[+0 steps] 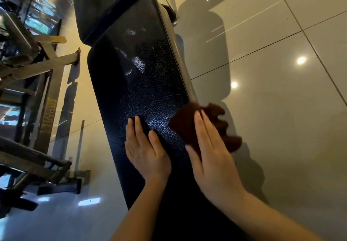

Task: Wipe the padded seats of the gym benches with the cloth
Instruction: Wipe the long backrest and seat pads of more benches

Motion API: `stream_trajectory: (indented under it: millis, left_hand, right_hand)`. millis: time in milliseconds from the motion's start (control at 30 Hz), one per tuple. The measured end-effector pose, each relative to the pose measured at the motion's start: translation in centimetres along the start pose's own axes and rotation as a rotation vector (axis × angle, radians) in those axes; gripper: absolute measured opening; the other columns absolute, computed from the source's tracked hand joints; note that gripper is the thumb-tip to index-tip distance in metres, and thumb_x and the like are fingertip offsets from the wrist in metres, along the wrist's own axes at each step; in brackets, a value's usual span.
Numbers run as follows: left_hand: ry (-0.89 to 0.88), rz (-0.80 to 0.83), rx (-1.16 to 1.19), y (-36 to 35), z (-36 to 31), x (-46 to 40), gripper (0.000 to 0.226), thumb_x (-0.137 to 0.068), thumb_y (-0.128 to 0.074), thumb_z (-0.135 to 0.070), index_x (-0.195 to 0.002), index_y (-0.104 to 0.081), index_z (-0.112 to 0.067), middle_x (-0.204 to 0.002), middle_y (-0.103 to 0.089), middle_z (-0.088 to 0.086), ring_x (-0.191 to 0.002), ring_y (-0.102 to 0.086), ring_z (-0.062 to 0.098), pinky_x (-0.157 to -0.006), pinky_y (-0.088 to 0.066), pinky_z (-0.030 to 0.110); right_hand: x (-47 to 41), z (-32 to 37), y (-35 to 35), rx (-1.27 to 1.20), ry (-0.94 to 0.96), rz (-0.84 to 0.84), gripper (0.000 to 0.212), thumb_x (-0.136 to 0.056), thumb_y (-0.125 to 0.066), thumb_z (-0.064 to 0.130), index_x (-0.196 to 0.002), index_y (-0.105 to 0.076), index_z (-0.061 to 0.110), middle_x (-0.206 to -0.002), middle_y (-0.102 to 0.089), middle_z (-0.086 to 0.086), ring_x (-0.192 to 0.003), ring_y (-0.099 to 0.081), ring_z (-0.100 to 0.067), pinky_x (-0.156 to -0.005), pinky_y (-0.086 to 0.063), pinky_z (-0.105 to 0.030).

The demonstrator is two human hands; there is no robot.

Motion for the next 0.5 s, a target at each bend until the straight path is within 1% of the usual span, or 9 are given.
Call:
stream_trajectory:
  millis: [33, 100, 167, 233, 300, 400, 500]
  left_hand:
    - [-0.002, -0.005, 0.006, 0.0, 0.0, 0.0, 0.060, -0.095, -0.017, -0.048, -0.150, -0.024, -0.027, -0.160, -0.024, -0.001, -0.145, -0.021, 0.016, -0.118, -0.017, 0.049]
    - [-0.006, -0.013, 0.015, 0.0, 0.0, 0.0, 0.060, -0.095, -0.018, -0.047, -0.151, -0.027, -0.025, -0.159, -0.026, 0.000, -0.145, -0.022, 0.016, -0.118, -0.018, 0.049]
    - [-0.004, -0.024, 0.012, 0.0, -0.2, 0.0, 0.062, -0.095, -0.019, -0.046, -0.151, -0.030, -0.021, -0.158, -0.027, 0.002, -0.144, -0.024, 0.017, -0.118, -0.018, 0.047]
    - [-0.006, -0.021, 0.001, 0.0, -0.2, -0.1, 0.064, -0.095, -0.018, -0.046, -0.151, -0.031, -0.019, -0.158, -0.028, 0.003, -0.144, -0.024, 0.017, -0.117, -0.018, 0.045]
    - [-0.009, -0.016, -0.006, 0.0, 0.0, -0.1, 0.064, -0.095, -0.018, -0.046, -0.151, -0.030, -0.018, -0.158, -0.028, 0.004, -0.144, -0.024, 0.017, -0.117, -0.018, 0.045]
    - [-0.015, -0.011, -0.013, 0.0, 0.0, -0.1, 0.064, -0.095, -0.017, -0.047, -0.151, -0.030, -0.018, -0.158, -0.027, 0.004, -0.144, -0.024, 0.019, -0.117, -0.018, 0.047]
    - [-0.009, -0.007, -0.020, 0.0, 0.2, -0.1, 0.065, -0.095, -0.016, -0.048, -0.151, -0.027, -0.019, -0.159, -0.026, 0.003, -0.145, -0.023, 0.018, -0.117, -0.017, 0.046]
  right_hand:
    - [1.5, -0.4, 0.0, 0.006, 0.000, 0.015, 0.068, -0.097, -0.035, 0.045, -0.157, -0.006, 0.028, -0.162, -0.014, 0.007, -0.148, -0.022, -0.021, -0.113, -0.037, -0.043]
    - [2.9, -0.7, 0.1, 0.031, 0.033, 0.019, 0.067, -0.098, -0.036, 0.044, -0.156, -0.009, 0.027, -0.162, -0.017, 0.005, -0.148, -0.023, -0.019, -0.112, -0.037, -0.042]
    - [2.2, -0.8, 0.3, 0.033, 0.047, 0.015, 0.065, -0.098, -0.037, 0.041, -0.155, -0.013, 0.022, -0.161, -0.020, 0.004, -0.148, -0.020, -0.012, -0.116, -0.030, -0.035]
    - [0.1, -0.5, 0.3, -0.014, -0.001, 0.017, 0.066, -0.098, -0.035, 0.045, -0.155, -0.012, 0.022, -0.160, -0.018, 0.006, -0.148, -0.015, -0.008, -0.119, -0.022, -0.028]
    - [-2.6, -0.4, 0.1, -0.085, -0.078, 0.042, 0.069, -0.098, -0.036, 0.052, -0.156, -0.013, 0.023, -0.161, -0.018, 0.006, -0.149, -0.016, -0.011, -0.118, -0.019, -0.027]
    - [-7.1, 0.6, 0.6, -0.059, -0.064, 0.042, 0.076, -0.096, -0.051, 0.048, -0.156, -0.016, 0.017, -0.162, -0.021, 0.000, -0.149, -0.019, -0.018, -0.116, -0.020, -0.029]
    - [-9.0, 1.3, 0.7, -0.064, -0.060, 0.066, 0.082, -0.094, -0.058, 0.047, -0.156, -0.012, 0.020, -0.163, -0.015, 0.003, -0.149, -0.015, -0.016, -0.116, -0.020, -0.030]
Point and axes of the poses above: each hand's wrist, its own x-axis away from the middle knuckle, its own y-axis out of the back of the hand, z = x × y, the point moved 8 cm from there along -x, towards the middle knuckle
